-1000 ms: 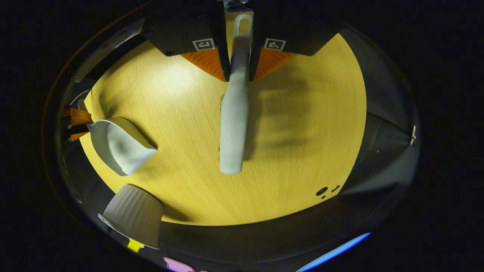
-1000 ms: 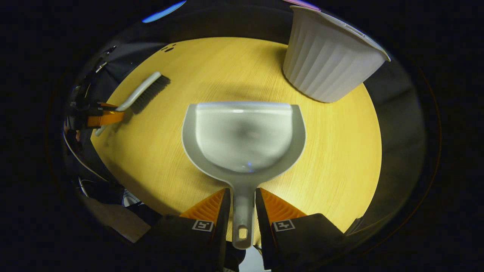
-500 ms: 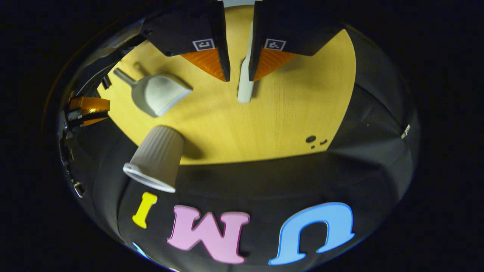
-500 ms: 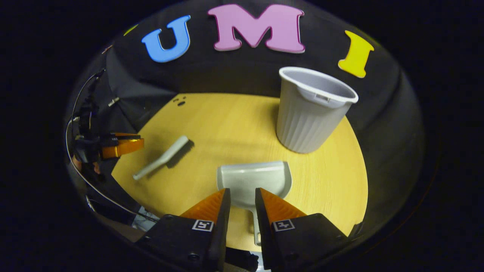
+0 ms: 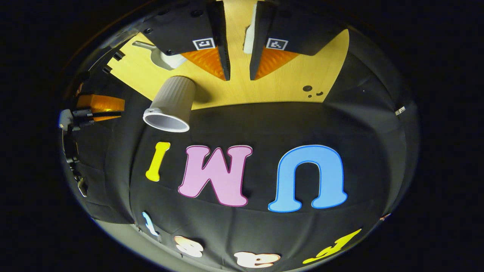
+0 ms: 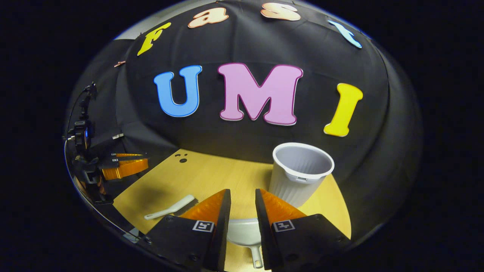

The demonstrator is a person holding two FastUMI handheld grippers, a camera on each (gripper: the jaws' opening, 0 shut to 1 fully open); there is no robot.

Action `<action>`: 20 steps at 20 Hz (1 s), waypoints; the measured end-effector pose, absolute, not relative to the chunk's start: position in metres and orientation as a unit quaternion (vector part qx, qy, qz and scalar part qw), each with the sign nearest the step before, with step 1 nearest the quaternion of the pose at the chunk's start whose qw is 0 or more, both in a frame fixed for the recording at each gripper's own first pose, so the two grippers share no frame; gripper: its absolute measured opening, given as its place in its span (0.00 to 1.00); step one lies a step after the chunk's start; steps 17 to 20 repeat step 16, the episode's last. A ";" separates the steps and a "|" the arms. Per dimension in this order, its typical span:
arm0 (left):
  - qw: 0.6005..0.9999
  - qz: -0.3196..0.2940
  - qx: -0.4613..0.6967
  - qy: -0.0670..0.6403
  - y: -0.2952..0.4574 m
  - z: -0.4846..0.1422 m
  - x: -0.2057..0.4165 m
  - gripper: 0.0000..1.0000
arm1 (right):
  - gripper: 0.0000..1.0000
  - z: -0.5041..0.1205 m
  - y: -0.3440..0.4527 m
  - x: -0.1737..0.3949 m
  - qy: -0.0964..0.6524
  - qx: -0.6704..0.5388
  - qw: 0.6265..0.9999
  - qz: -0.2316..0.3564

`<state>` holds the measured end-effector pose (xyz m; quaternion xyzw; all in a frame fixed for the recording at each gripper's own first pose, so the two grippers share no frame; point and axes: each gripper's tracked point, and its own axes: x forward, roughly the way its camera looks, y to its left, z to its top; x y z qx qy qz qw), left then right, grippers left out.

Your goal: Pick up the small broom and dustpan from the desktop, sweep the trash into the dustpan with the broom, and then empty the trash into the garbage bin.

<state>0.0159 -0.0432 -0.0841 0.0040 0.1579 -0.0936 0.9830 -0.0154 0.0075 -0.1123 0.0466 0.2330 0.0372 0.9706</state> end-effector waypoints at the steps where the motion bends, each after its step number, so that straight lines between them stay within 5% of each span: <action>1: 0.982 -0.099 -0.001 0.162 -0.045 -0.083 0.013 0.35 | 0.41 -0.110 0.006 -0.013 0.228 0.051 0.972 0.038; 20: 0.985 -0.045 0.000 0.164 -0.076 -0.062 0.014 0.35 | 0.41 -0.113 -0.017 0.005 0.203 0.064 0.972 0.099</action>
